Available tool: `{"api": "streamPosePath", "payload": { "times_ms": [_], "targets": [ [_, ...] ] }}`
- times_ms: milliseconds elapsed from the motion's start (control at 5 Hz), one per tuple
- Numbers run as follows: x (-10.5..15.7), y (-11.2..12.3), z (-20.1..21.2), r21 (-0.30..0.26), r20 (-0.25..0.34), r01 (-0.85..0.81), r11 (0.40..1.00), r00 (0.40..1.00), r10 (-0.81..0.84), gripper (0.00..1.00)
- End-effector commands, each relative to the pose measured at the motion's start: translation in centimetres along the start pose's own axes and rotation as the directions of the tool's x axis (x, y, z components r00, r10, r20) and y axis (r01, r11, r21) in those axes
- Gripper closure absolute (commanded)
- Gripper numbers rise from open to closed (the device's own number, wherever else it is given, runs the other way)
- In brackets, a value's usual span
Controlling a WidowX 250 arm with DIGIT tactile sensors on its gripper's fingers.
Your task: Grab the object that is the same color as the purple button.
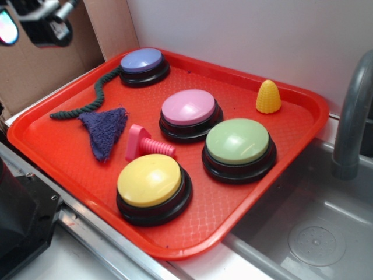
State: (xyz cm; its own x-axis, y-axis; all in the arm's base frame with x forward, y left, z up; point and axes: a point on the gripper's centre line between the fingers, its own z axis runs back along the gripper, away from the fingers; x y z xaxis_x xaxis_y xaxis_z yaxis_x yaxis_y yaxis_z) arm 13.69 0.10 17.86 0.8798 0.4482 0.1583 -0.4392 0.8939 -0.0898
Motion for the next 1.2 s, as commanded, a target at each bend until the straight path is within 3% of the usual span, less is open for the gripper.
{"api": "streamPosePath", "payload": {
  "times_ms": [0,400,600,1000],
  "targets": [
    [3.9,2.0,-7.8,-0.033,0.022,-0.374,0.927,0.927,0.374,0.00],
    [5.4,1.9,-13.9,0.031,0.041,-0.392,0.919,0.920,0.391,0.00],
    [4.8,1.8,-15.9,0.048,0.041,-0.382,0.923,0.924,0.380,0.00],
    [4.0,2.6,-17.1,0.040,0.067,-0.369,0.929,0.928,0.366,0.00]
  ]
}}
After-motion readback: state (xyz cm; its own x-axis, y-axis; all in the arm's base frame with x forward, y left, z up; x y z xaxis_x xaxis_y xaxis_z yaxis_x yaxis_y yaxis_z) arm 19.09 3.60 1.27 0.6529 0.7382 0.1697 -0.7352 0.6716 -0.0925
